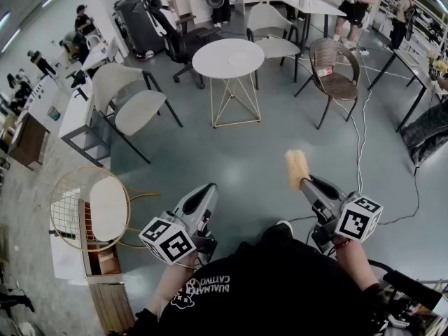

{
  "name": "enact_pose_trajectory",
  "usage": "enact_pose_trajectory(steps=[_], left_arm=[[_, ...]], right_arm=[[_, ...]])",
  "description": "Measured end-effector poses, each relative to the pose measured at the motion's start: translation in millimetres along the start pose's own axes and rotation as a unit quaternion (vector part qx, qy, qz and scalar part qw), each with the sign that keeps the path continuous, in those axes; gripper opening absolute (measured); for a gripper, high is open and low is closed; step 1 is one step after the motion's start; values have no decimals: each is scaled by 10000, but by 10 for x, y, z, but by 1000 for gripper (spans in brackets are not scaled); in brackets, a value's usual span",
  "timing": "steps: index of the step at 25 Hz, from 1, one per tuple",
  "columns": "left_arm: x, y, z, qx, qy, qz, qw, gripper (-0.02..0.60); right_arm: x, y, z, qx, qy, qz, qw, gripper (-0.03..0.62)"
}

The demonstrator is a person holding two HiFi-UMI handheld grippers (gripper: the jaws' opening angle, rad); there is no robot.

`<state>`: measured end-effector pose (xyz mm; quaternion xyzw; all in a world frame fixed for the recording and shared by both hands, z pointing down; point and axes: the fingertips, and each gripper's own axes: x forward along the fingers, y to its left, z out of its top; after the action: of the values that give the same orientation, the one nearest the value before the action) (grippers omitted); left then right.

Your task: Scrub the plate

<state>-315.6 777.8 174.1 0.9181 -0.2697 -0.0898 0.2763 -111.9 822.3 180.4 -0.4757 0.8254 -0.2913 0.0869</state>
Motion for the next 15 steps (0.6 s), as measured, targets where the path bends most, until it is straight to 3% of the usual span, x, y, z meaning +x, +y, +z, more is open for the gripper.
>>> enact_pose_trajectory(steps=[8,15], left_arm=[[38,-64,14,261,47,-43,9996,-3],[37,-8,-19,172,104,-44,9998,-3]], right_arm=[[-66,17,-37,-139,48,-79,9999,66],[-29,-15,-25,-153,23,-109,9998,66]])
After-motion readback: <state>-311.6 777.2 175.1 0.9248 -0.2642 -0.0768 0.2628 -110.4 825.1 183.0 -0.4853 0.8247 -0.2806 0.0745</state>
